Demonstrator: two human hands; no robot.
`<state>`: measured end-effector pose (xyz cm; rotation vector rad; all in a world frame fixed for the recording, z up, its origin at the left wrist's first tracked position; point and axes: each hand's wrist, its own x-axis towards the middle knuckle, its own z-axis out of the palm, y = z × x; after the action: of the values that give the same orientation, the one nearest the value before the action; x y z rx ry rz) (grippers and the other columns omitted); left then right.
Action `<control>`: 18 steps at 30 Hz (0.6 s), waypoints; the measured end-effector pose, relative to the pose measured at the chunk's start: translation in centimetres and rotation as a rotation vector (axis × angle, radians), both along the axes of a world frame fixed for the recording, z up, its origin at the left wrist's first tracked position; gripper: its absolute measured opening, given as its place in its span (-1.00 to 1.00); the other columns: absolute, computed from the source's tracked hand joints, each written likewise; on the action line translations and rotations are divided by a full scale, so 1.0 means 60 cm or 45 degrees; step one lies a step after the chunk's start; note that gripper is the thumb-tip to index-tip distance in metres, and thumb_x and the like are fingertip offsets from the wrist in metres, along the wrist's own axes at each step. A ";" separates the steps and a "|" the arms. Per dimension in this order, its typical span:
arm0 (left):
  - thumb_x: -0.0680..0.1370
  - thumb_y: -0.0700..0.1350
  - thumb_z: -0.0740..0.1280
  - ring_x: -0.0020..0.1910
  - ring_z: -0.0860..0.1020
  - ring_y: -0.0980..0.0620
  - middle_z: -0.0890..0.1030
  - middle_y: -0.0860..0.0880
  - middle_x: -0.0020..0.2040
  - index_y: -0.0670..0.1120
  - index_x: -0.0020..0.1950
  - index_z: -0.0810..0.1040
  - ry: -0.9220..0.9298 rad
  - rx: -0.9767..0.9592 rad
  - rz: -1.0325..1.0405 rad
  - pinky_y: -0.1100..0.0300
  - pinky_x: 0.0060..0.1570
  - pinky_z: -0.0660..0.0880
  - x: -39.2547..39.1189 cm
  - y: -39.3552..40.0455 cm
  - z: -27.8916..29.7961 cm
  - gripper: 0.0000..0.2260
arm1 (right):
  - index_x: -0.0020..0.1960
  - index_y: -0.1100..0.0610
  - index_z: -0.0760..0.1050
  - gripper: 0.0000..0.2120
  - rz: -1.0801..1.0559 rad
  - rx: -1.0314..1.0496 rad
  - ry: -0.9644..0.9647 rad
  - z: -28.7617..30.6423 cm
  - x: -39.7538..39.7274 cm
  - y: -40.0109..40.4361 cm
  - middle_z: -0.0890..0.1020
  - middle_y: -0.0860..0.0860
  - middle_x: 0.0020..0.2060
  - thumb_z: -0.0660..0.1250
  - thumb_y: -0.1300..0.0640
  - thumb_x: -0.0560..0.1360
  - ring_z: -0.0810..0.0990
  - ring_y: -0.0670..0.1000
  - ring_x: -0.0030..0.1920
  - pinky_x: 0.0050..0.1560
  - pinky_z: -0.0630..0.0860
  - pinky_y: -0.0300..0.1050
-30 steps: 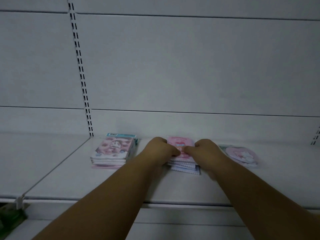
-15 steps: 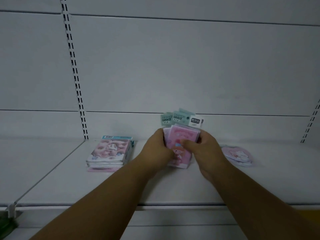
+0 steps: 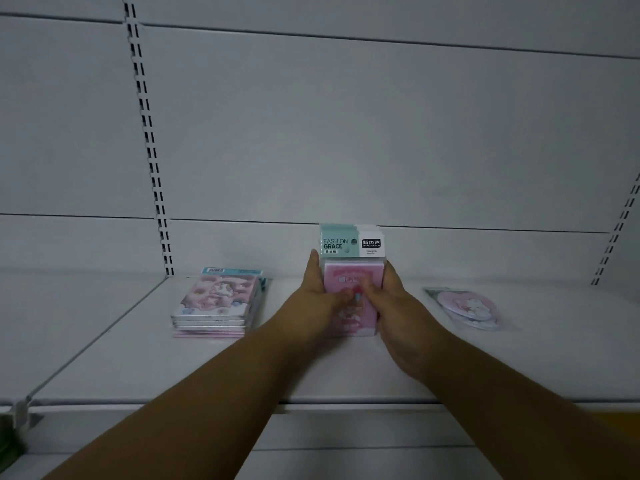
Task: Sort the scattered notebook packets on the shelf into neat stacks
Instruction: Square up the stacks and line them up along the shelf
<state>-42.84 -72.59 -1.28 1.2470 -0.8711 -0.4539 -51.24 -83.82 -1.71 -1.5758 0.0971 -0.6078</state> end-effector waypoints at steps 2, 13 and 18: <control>0.54 -0.28 0.32 0.05 0.63 0.10 0.60 0.04 0.20 0.17 0.38 0.31 -0.062 0.031 0.041 0.29 -0.14 0.59 0.002 -0.001 -0.003 -0.48 | 0.42 -0.13 0.23 -0.60 -0.070 -0.124 0.074 -0.002 -0.004 0.000 0.53 -0.05 0.25 0.14 0.06 0.60 0.58 -0.01 0.16 0.14 0.57 -0.02; 0.47 -0.08 0.45 -0.33 0.67 0.06 0.68 -0.02 -0.18 -0.02 -0.12 0.52 -0.107 0.688 0.456 0.22 -0.43 0.59 0.037 -0.007 0.041 -0.88 | 0.08 0.19 0.58 -0.77 -0.280 -0.184 0.509 0.047 0.005 -0.036 0.71 0.06 -0.16 0.31 0.06 0.55 0.71 -0.02 -0.25 -0.25 0.62 -0.15; 0.48 0.01 0.37 -0.28 0.49 0.07 0.55 -0.05 -0.21 -0.11 -0.14 0.50 -0.414 1.135 0.494 0.22 -0.42 0.32 0.050 -0.021 0.037 -0.81 | -0.13 0.26 0.52 -0.79 -0.358 -0.274 0.749 0.047 0.030 -0.039 0.59 0.11 -0.39 0.35 0.09 0.48 0.52 -0.06 -0.64 -0.65 0.35 -0.34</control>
<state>-39.82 -73.83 0.96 2.3096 -0.6712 -0.3296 -49.46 -86.16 1.09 -1.9294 0.7232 -0.3581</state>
